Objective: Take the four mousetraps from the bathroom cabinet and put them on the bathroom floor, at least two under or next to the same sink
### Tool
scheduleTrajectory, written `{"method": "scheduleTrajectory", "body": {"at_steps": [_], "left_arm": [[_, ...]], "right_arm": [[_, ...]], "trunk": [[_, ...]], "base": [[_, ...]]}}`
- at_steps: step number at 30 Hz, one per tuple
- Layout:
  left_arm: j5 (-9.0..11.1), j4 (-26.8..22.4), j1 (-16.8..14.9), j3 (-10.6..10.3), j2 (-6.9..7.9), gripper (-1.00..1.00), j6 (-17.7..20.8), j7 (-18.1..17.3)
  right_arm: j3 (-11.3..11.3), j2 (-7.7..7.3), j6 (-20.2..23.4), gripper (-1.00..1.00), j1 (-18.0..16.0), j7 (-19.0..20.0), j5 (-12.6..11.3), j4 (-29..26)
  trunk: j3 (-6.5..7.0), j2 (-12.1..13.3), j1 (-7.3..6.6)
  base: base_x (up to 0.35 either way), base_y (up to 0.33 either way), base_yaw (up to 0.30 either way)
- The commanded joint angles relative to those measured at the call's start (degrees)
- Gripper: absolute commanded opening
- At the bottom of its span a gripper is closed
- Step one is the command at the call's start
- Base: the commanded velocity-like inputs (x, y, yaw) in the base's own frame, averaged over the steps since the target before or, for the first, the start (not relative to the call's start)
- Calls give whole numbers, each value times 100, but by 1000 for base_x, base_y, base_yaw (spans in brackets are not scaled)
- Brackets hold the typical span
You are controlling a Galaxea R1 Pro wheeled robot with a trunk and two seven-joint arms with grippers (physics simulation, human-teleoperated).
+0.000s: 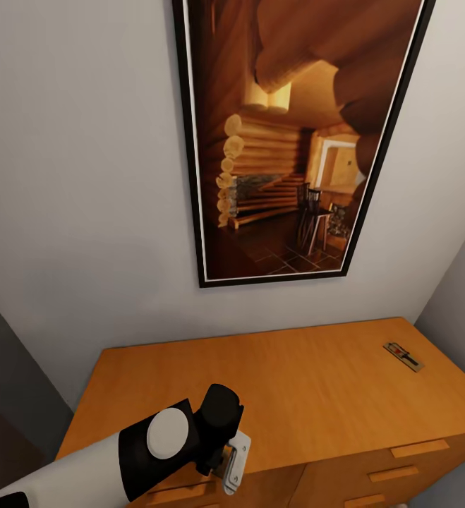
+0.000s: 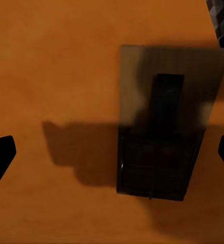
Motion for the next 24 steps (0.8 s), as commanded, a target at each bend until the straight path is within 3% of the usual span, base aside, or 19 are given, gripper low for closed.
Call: {"method": "scheduleTrajectory", "body": {"at_steps": [1,24], "left_arm": [[-44,-5,-8,-11,1,100,61,-46],[-44,28,-3,-17,-16,100,65,-45]], "right_arm": [[49,1,32,100,-3,-25,-51,-10],[49,2,32,100,-3,-25,-51,-10]], "trunk": [[-16,-13,3],[-98,-13,3]], "base": [[0,0,0],[0,0,0]]}}
